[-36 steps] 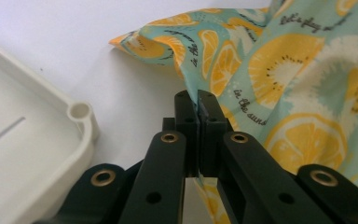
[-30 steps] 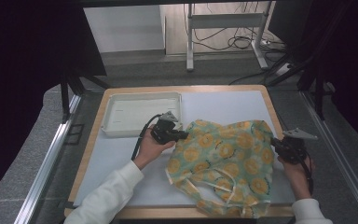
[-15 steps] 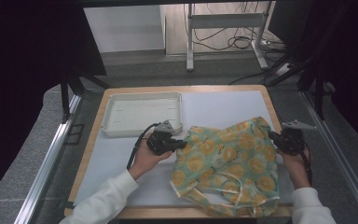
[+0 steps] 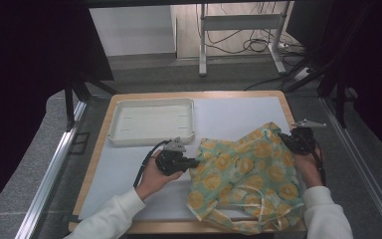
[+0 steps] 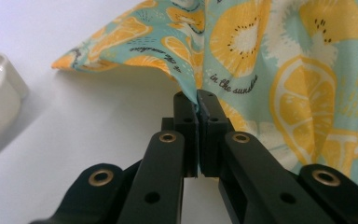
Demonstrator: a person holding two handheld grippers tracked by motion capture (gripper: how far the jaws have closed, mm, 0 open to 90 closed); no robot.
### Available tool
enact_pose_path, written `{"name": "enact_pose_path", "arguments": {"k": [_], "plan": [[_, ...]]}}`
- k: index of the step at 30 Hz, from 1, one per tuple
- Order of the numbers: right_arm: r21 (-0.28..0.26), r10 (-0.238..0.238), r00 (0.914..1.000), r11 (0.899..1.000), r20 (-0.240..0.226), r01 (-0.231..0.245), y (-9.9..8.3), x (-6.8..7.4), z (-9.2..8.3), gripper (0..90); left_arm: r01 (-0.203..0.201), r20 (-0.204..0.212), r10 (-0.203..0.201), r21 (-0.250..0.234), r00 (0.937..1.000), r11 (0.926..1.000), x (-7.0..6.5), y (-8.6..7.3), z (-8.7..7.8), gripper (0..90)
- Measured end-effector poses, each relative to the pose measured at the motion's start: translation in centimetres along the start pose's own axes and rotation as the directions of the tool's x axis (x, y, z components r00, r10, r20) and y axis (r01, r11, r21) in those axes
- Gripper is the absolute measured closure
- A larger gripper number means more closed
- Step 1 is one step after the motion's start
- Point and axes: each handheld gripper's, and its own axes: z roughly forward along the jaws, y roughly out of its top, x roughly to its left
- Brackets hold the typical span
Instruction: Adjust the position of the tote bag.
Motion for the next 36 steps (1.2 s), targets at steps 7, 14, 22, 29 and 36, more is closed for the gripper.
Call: {"name": "enact_pose_path", "arguments": {"k": [7, 14, 22, 29, 36], "plan": [[0.001, 0.004, 0.9999, 1.000, -0.012, -0.004, -0.1, -0.3, 0.2, 88.9, 0.009, 0.026, -0.010, 0.010, 0.9996, 0.9999, -0.3, -0.3, 0.4, 87.8], [0.022, -0.037, 0.9991, 0.999, -0.021, 0.037, 0.5, -0.5, 1.0, 88.9, -0.002, 0.038, 0.002, 0.002, 0.9993, 1.0000, -1.4, -0.4, 0.2, 87.9], [0.023, -0.049, 0.9968, 0.998, -0.063, 0.051, 0.6, -0.8, 1.5, 87.0, -0.012, 0.041, 0.011, 0.015, 0.9991, 0.9998, -2.2, -0.7, 1.0, 87.9], [-0.063, -0.003, 1.0000, 0.998, 0.006, 0.003, 1.1, -1.8, -1.8, 48.3, -0.013, 0.035, 0.012, 0.006, 0.9993, 0.9999, -2.0, -0.8, 0.9, 87.7], [-0.145, 0.027, 0.9994, 0.989, 0.022, -0.024, 1.3, -2.1, -7.6, 44.9, -0.019, 0.035, 0.019, -0.003, 0.9992, 0.9998, -2.2, -0.8, 0.7, 87.2]]}}
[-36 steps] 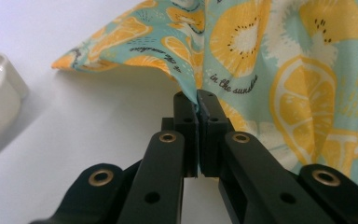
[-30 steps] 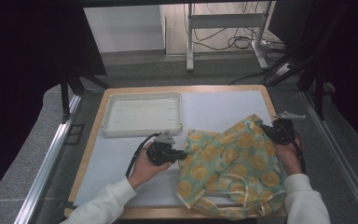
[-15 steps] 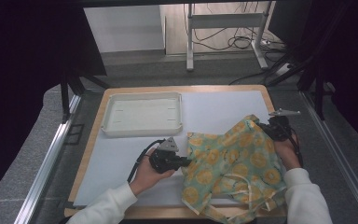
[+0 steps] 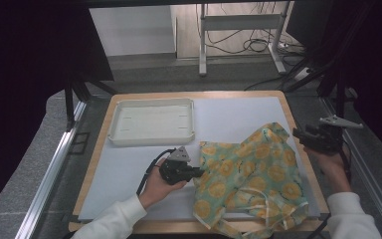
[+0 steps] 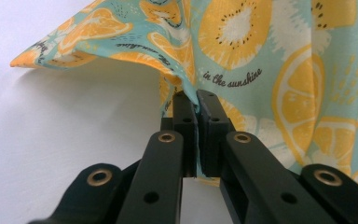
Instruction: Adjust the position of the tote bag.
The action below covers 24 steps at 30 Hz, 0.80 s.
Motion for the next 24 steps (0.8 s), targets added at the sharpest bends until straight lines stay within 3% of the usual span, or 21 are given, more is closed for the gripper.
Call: {"name": "enact_pose_path", "arguments": {"k": [4, 9, 10, 11, 13, 19, 24], "plan": [[-0.013, -0.017, 0.9997, 1.000, -0.016, 0.017, -0.5, 1.2, -2.6, 43.2, 0.001, -0.017, -0.001, -0.016, 0.9998, 0.9999, -0.1, 0.0, -0.3, 81.6], [-0.034, -0.021, 0.9984, 0.999, -0.052, 0.020, -1.6, 3.2, -5.0, 41.4, 0.029, -0.045, -0.032, -0.070, 0.9985, 0.9971, 0.1, -0.1, -1.3, 55.4], [-0.034, -0.021, 0.9984, 0.999, -0.052, 0.020, -1.6, 3.2, -5.0, 41.4, 0.029, -0.058, -0.034, -0.081, 0.9977, 0.9963, 0.1, -0.1, -1.6, 55.4], [-0.042, -0.025, 0.9966, 0.999, -0.079, 0.022, -2.2, 4.1, -5.6, 40.5, 0.036, -0.076, -0.044, -0.100, 0.9961, 0.9943, 0.2, -0.3, -2.4, 47.3], [-0.054, -0.021, 0.9944, 0.998, -0.104, 0.015, -2.8, 4.8, -6.0, 39.8, 0.044, -0.092, -0.055, -0.117, 0.9943, 0.9921, 0.2, -0.6, -3.0, 42.8], [-0.064, -0.023, 0.9905, 0.998, -0.136, 0.014, -4.1, 5.9, -6.8, 36.8, 0.055, -0.102, -0.067, -0.116, 0.9926, 0.9917, 0.3, -1.6, -4.2, 38.7], [-0.079, -0.056, 0.9860, 0.996, -0.157, 0.044, -5.1, 7.2, -7.8, 35.5, 0.057, -0.104, -0.068, -0.099, 0.9923, 0.9934, 0.2, -2.4, -4.5, 36.7]]}}
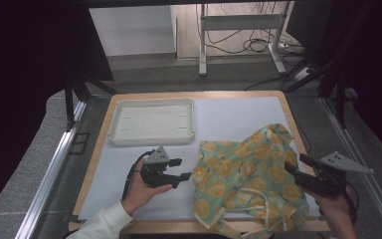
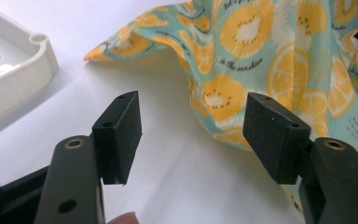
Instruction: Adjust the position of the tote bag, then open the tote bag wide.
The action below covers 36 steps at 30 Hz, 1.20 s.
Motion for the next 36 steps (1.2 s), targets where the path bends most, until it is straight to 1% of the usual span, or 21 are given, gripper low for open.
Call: {"name": "enact_pose_path", "arguments": {"k": [2, 4, 6, 8, 10, 12, 14, 15, 18, 19, 21, 22, 23, 26, 30, 32, 33, 35, 36], "plan": [[-0.007, -0.007, 0.9998, 1.000, -0.016, 0.007, -0.2, 0.4, -0.2, 34.7, -0.004, -0.012, 0.004, 0.006, 0.9999, 1.0000, -0.1, -0.2, -0.1, 35.3], [-0.003, -0.017, 0.9995, 1.000, -0.025, 0.017, -0.4, 0.8, -0.4, 33.9, -0.002, -0.011, 0.002, 0.013, 0.9999, 0.9999, -0.1, -0.4, 0.0, 34.4], [0.001, -0.025, 0.9992, 1.000, -0.030, 0.025, -0.6, 1.0, -0.5, 33.0, -0.004, -0.017, 0.005, 0.020, 0.9998, 0.9998, -0.1, -0.5, 0.0, 33.4], [-0.012, -0.032, 0.9991, 0.999, -0.027, 0.032, -0.7, 1.1, -0.7, 32.8, -0.006, -0.024, 0.006, 0.023, 0.9997, 0.9997, -0.2, -0.5, 0.1, 32.4], [-0.018, -0.026, 0.9992, 1.000, -0.030, 0.025, -0.7, 1.2, -0.9, 32.5, -0.005, -0.025, 0.006, 0.024, 0.9997, 0.9997, -0.2, -0.5, 0.2, 31.7], [-0.011, -0.027, 0.9990, 1.000, -0.034, 0.027, -0.8, 1.3, -1.1, 32.4, -0.021, -0.034, 0.022, 0.032, 0.9992, 0.9993, -0.5, -0.4, 0.2, 30.9], [0.004, -0.032, 0.9986, 0.999, -0.042, 0.032, -1.0, 1.5, -1.3, 31.5, -0.028, -0.025, 0.029, 0.043, 0.9993, 0.9987, -0.8, -0.3, 0.2, 30.3], [0.005, -0.030, 0.9986, 1.000, -0.044, 0.030, -1.0, 1.6, -1.3, 31.2, -0.028, -0.025, 0.029, 0.043, 0.9993, 0.9987, -0.8, -0.3, 0.2, 30.2], [0.005, -0.017, 0.9988, 1.000, -0.046, 0.017, -1.4, 1.7, -1.7, 30.8, -0.053, -0.022, 0.055, 0.048, 0.9983, 0.9974, -1.4, 0.1, 0.3, 30.2], [0.005, -0.017, 0.9988, 1.000, -0.046, 0.017, -1.4, 1.7, -1.7, 30.8, -0.053, -0.022, 0.055, 0.048, 0.9983, 0.9974, -1.4, 0.1, 0.3, 30.1], [0.003, -0.022, 0.9989, 1.000, -0.041, 0.022, -1.6, 1.9, -2.2, 30.6, -0.069, -0.018, 0.070, 0.038, 0.9974, 0.9969, -2.1, 0.4, 0.2, 30.0], [0.003, -0.022, 0.9989, 1.000, -0.041, 0.022, -1.6, 1.9, -2.2, 30.6, -0.069, -0.018, 0.070, 0.038, 0.9974, 0.9969, -2.1, 0.4, 0.2, 30.1], [0.000, -0.028, 0.9988, 1.000, -0.040, 0.029, -1.8, 2.3, -2.6, 30.6, -0.077, -0.017, 0.078, 0.034, 0.9968, 0.9964, -2.3, 0.5, 0.2, 30.0], [0.005, -0.034, 0.9985, 0.999, -0.042, 0.034, -2.2, 2.6, -2.9, 30.6, -0.091, -0.006, 0.091, 0.028, 0.9958, 0.9955, -2.8, 0.7, 0.2, 29.8], [0.024, -0.042, 0.9983, 0.999, -0.040, 0.043, -2.4, 2.8, -2.7, 30.7, -0.101, 0.011, 0.100, 0.020, 0.9949, 0.9947, -3.4, 1.0, 0.2, 30.3], [0.029, -0.046, 0.9981, 0.998, -0.040, 0.047, -2.4, 2.9, -2.6, 30.7, -0.105, 0.012, 0.104, 0.018, 0.9945, 0.9944, -3.6, 1.1, 0.2, 30.4], [0.037, -0.054, 0.9978, 0.998, -0.039, 0.056, -2.5, 3.1, -2.5, 30.6, -0.116, 0.017, 0.116, 0.011, 0.9931, 0.9932, -4.0, 1.4, 0.2, 30.4], [0.043, -0.058, 0.9975, 0.997, -0.041, 0.059, -2.6, 3.2, -2.5, 30.6, -0.119, 0.019, 0.119, 0.007, 0.9927, 0.9928, -4.2, 1.4, 0.2, 30.5], [0.046, -0.062, 0.9974, 0.997, -0.038, 0.063, -2.7, 3.3, -2.5, 30.6, -0.129, 0.025, 0.129, 0.008, 0.9914, 0.9916, -4.5, 1.6, 0.3, 30.9]]}}
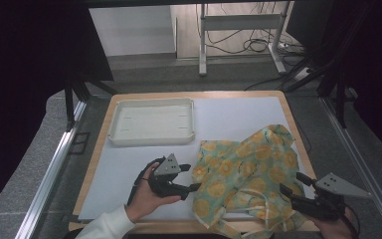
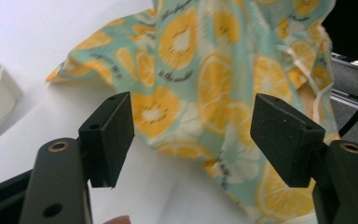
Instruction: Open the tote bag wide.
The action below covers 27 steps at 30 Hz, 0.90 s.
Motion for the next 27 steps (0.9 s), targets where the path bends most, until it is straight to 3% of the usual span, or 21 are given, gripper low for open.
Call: {"name": "enact_pose_path", "arguments": {"k": [7, 13, 17, 22, 23, 27], "plan": [[0.037, -0.009, 0.9999, 0.999, 0.008, 0.009, -1.1, 0.2, 0.2, 30.7, -0.030, 0.054, 0.029, 0.023, 0.9981, 0.9993, -1.4, 0.6, 1.5, 33.5], [0.079, -0.023, 0.9989, 0.997, 0.040, 0.020, -1.5, 0.1, 0.9, 30.6, -0.048, 0.065, 0.045, 0.046, 0.9969, 0.9978, -2.2, 0.6, 2.6, 32.3], [0.154, -0.053, 0.9945, 0.987, 0.091, 0.039, -2.4, -0.5, 2.1, 30.5, -0.081, 0.048, 0.078, 0.062, 0.9958, 0.9947, -2.8, 1.1, 4.5, 33.9], [0.184, -0.027, 0.9948, 0.983, 0.098, 0.008, -3.3, -1.3, 2.9, 30.5, -0.082, 0.060, 0.077, 0.089, 0.9953, 0.9926, -3.1, 1.1, 6.1, 46.9], [0.203, -0.021, 0.9950, 0.979, 0.098, 0.001, -3.7, -1.5, 3.2, 31.0, -0.106, 0.057, 0.100, 0.111, 0.9933, 0.9882, -3.1, 1.0, 6.4, 49.9], [0.224, -0.013, 0.9963, 0.975, 0.085, -0.006, -4.1, -1.8, 3.5, 32.5, -0.093, 0.056, 0.087, 0.113, 0.9946, 0.9893, -3.1, 0.8, 6.8, 56.2]]}}
